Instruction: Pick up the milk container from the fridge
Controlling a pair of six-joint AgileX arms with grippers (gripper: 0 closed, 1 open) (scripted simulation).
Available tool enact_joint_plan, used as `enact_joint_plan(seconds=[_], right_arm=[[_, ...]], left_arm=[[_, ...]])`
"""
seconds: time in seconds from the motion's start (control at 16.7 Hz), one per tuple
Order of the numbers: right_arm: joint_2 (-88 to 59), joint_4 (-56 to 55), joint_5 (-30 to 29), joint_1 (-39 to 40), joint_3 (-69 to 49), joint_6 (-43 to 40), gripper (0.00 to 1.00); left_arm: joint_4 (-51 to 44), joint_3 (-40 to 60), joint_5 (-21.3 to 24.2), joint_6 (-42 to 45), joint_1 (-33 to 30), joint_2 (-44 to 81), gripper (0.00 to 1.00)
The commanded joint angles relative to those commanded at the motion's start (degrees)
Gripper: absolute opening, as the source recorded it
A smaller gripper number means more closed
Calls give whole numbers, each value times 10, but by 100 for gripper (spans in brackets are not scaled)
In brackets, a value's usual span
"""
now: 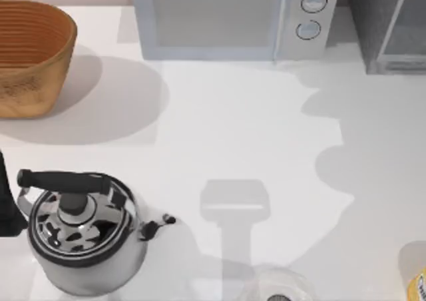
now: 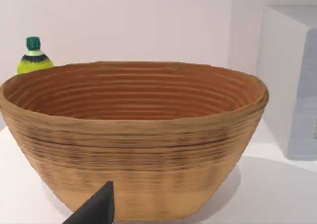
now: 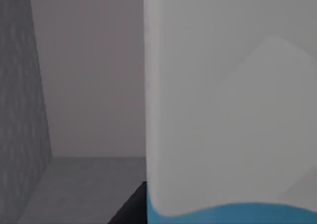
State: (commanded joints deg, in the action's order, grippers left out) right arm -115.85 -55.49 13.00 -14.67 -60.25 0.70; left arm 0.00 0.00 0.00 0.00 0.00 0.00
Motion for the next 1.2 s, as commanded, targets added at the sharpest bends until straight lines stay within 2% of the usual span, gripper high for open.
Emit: enact_joint_plan(seconds=[0.3,0.72,0.96,1.2], right_arm=[[75,-47,15,-18,124,1,0],[84,-48,16,-15,134,2,0],[158,-6,6,-1,166,0,0],[318,82,-15,24,233,-2,0]], left_arm=[[0,0,0,0,0,0,100],[0,0,0,0,0,0,100],[0,0,0,0,0,0,100],[0,0,0,0,0,0,100]])
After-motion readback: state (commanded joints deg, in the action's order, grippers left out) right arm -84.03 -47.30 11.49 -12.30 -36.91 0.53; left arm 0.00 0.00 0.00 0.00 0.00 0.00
